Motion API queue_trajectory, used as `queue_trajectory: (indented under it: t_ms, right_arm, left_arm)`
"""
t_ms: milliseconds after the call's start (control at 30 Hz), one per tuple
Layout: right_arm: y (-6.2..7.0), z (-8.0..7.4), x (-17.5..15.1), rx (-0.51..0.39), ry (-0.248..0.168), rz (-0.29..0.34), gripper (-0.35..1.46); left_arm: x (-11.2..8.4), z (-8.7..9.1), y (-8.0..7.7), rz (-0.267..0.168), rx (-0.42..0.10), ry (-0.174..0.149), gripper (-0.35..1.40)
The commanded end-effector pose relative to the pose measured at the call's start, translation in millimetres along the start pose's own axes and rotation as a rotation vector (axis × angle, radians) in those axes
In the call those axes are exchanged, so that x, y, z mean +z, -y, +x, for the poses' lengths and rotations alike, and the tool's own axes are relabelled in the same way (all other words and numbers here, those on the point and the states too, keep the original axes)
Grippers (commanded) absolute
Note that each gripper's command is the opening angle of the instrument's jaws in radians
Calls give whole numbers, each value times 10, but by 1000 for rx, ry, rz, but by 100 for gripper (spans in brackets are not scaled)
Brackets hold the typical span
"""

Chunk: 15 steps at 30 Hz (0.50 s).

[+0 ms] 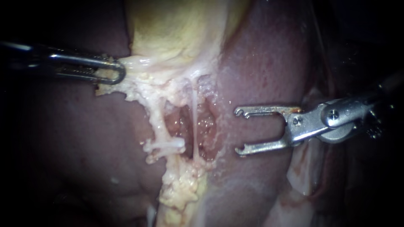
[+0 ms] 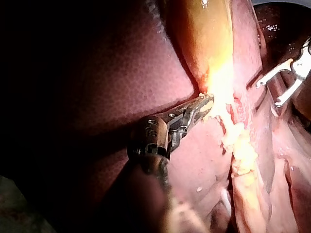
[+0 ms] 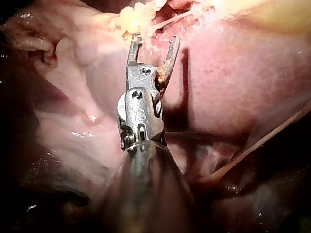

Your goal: Going back second clip left tube

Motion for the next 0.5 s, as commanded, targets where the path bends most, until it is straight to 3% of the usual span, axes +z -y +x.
queue_trajectory:
  t_ms: [33, 200, 500]
  right_arm:
    - [0, 0, 0, 0, 0, 0, 50]
    - [0, 0, 0, 0, 0, 0, 50]
    - [2, 1, 0, 0, 0, 0, 50]
  left_arm:
    - [3, 0, 2, 0, 1, 3, -35]
    - [16, -5, 7, 0, 6, 14, -35]
    - [16, -5, 8, -1, 6, 14, -35]
